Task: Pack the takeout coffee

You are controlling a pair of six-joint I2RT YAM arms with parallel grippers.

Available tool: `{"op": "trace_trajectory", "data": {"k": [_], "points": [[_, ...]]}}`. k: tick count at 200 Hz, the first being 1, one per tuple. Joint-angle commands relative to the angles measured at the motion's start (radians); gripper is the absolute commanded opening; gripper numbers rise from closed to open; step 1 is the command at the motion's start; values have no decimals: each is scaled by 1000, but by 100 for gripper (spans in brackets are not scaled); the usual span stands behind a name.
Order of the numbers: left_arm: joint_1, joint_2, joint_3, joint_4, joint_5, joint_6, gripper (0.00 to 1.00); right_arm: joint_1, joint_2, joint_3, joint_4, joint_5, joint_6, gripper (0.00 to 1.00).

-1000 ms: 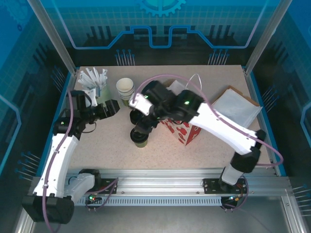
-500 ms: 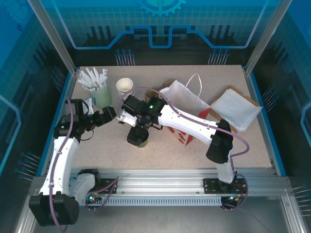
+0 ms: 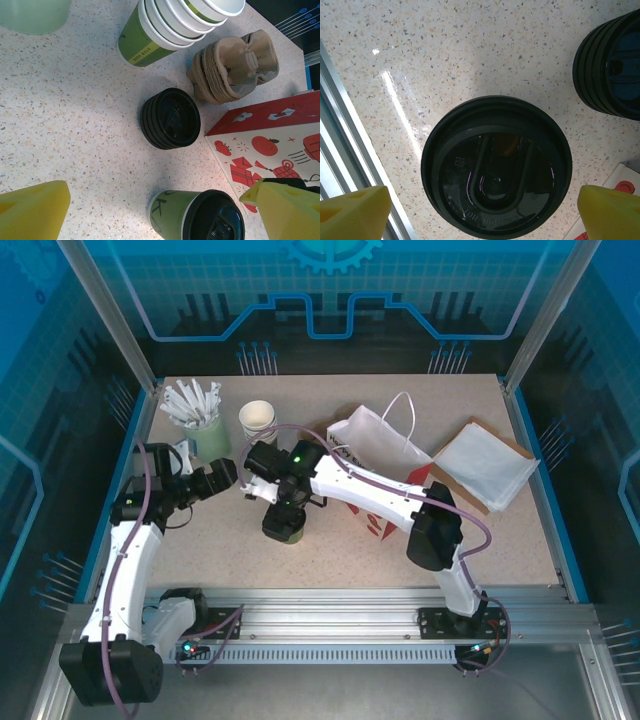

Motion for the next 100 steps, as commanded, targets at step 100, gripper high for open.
{"op": "trace_trajectory", "data": {"k": [100], "points": [[11,1,-21,47,66,14,96,-19,58,44,-51,-6,-26,91]]}}
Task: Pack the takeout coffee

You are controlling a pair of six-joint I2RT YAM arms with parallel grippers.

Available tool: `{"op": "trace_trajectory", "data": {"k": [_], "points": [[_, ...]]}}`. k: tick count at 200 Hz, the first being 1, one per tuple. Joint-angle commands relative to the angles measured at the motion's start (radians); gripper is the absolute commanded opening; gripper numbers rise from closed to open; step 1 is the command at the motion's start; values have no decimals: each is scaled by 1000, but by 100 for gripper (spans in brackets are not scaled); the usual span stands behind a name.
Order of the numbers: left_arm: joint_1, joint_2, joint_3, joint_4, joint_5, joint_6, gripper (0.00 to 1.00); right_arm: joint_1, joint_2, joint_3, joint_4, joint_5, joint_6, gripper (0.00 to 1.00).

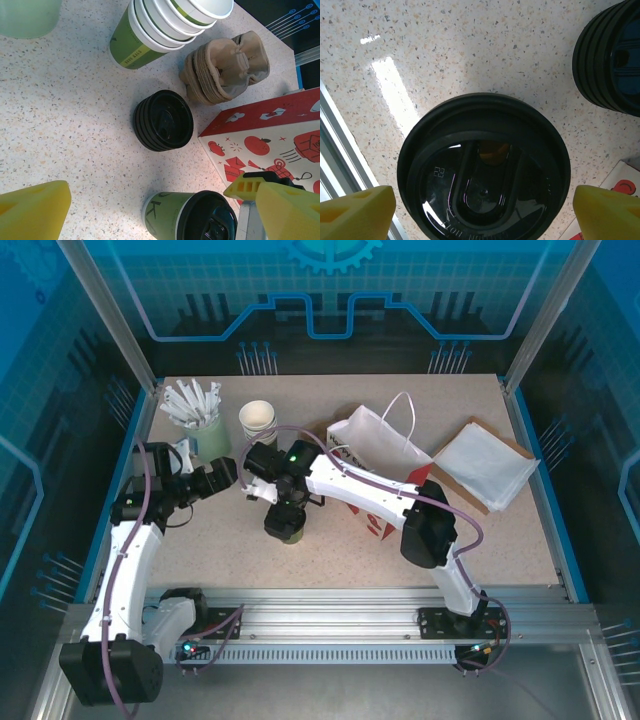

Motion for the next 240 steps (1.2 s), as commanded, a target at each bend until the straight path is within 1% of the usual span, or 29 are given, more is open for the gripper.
{"op": "trace_trajectory", "data": {"k": [1,94,177,240], "points": [[10,1,-19,25,40,14,96,-8,18,26,-28,-18,-14,90],[12,0,-25,33,62,9,96,-11,40,45,-38,-17,-15,82],[11,-1,-30,39,78,8,96,-11,54,52,-49,-11,-17,78],[10,-1,-31,41,82,9,96,-11,60,48,-49,-1,-17,66]]}}
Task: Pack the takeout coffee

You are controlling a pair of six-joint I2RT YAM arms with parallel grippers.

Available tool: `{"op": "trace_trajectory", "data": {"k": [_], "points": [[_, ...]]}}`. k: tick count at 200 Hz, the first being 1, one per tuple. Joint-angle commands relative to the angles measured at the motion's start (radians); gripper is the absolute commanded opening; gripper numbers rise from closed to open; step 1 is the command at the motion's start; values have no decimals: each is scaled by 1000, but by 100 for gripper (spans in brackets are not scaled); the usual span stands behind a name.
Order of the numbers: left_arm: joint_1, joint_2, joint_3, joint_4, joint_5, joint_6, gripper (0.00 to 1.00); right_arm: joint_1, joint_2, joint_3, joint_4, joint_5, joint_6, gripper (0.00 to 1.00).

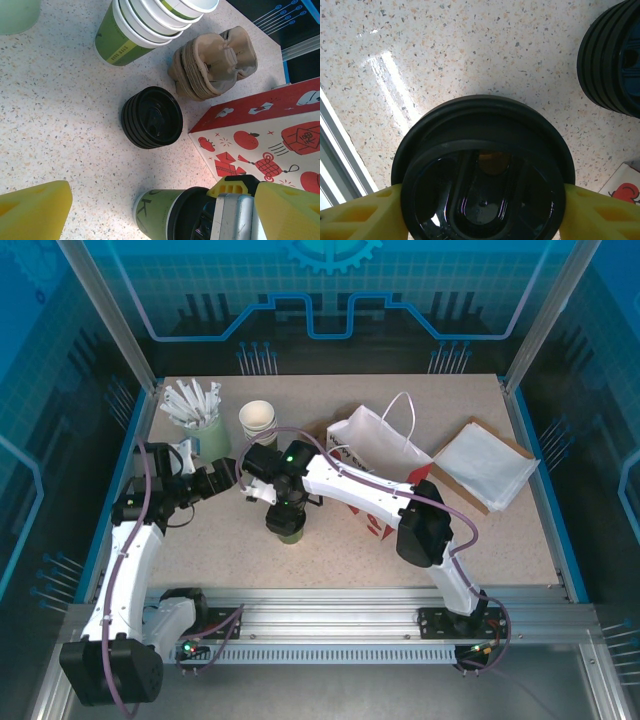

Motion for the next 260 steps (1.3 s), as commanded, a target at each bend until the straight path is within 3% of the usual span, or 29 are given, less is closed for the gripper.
{"op": "trace_trajectory", "data": {"k": [1,102,176,217,260], "points": [[10,-2,-18,19,32,10,96,-11,29,21,-30,-1,-6,66],[11,-2,-24,29,49,-6,95,-2,-13,16,-29,34,1,53],[-2,-37,-3,63,8,-96,91,-10,-234,58,-45,-55,12,44],[-70,-61,75,98,-54,-152,90,-50,-348,167,-36,-97,16,42],[-189,-23,162,175,-136,-197,89,-159,-409,329,-1,-131,44,40]]}}
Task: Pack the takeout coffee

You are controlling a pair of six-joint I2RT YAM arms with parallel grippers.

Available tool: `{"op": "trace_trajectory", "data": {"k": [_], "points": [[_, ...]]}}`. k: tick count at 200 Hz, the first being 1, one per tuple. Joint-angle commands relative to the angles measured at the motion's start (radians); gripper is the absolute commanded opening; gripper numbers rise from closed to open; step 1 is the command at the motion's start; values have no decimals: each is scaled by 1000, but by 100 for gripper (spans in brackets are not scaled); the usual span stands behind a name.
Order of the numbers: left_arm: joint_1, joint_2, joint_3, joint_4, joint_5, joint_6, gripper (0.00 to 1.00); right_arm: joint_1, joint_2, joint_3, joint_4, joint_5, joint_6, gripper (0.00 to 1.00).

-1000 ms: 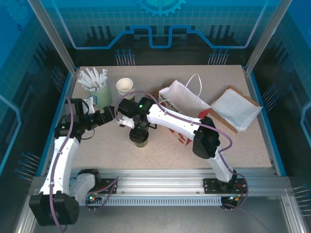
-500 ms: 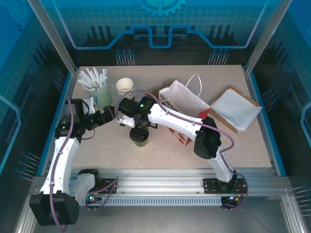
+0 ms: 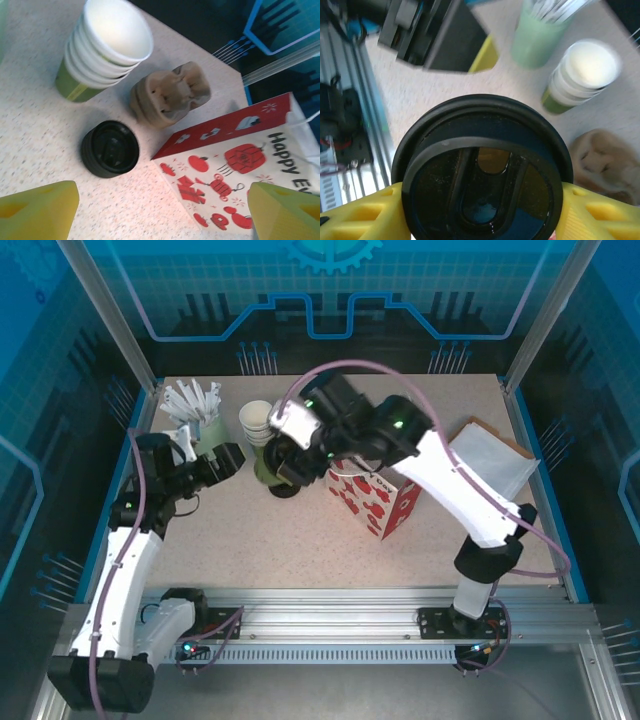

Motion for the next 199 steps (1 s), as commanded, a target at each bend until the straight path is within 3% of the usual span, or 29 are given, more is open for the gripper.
{"op": "trace_trajectory", "data": {"k": [1,43,100,126,161,199], "points": [[-65,19,73,68,-65,-42,89,-64,-26,88,4,-38,29,40],[-242,157,203,92,-131,21,86,-212,-61,165,-79,33,58,40],[-414,407,386,110,-94,205,77,-373,-213,-9,-190,117,61,40],[-482,540,524,39,-81,311,75,-402,-262,-96,-216,125,59,40],[-512,705,691,-53,-67,404,73,-442,-300,-208,-210,83,56,40],[-517,855,863,-156,-33,461,64,-445,-264,-218,-237,94,46,40]]}}
